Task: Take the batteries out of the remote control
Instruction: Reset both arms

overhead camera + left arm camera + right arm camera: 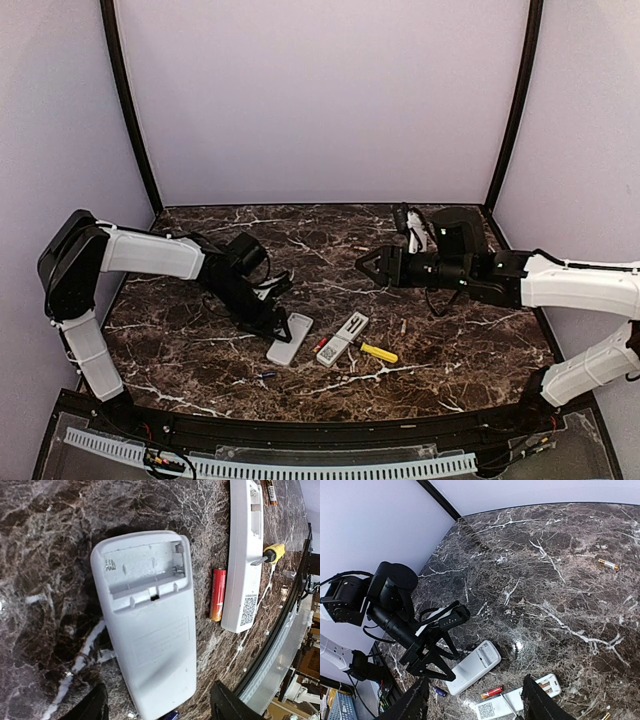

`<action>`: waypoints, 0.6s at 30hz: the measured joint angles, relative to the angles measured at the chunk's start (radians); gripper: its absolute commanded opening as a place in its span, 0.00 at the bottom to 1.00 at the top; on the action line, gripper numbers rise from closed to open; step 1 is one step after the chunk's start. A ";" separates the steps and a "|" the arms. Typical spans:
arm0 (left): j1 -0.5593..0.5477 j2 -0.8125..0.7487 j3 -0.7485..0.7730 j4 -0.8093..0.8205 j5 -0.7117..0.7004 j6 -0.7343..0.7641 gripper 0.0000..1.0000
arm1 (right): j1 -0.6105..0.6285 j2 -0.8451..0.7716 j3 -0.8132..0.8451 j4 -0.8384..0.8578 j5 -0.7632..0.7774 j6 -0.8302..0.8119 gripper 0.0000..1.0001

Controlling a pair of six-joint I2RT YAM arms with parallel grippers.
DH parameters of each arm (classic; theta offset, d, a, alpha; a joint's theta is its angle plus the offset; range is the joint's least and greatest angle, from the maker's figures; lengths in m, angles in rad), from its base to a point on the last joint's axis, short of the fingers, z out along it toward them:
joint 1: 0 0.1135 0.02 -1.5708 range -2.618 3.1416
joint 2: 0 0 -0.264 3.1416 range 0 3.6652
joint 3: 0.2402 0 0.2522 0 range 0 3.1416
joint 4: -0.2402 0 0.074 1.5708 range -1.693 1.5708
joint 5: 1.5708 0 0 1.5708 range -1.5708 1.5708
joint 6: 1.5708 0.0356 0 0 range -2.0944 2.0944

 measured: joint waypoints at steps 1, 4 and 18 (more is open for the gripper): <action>0.000 -0.007 -0.004 0.006 -0.014 -0.003 0.74 | -0.001 -0.001 0.000 -0.002 0.002 0.003 0.74; 0.004 -0.050 -0.025 0.030 -0.058 -0.024 0.78 | -0.004 -0.011 -0.001 -0.008 0.010 -0.007 0.88; 0.318 -0.282 -0.212 0.421 -0.305 -0.161 0.83 | -0.390 0.029 -0.007 -0.095 0.016 -0.106 0.99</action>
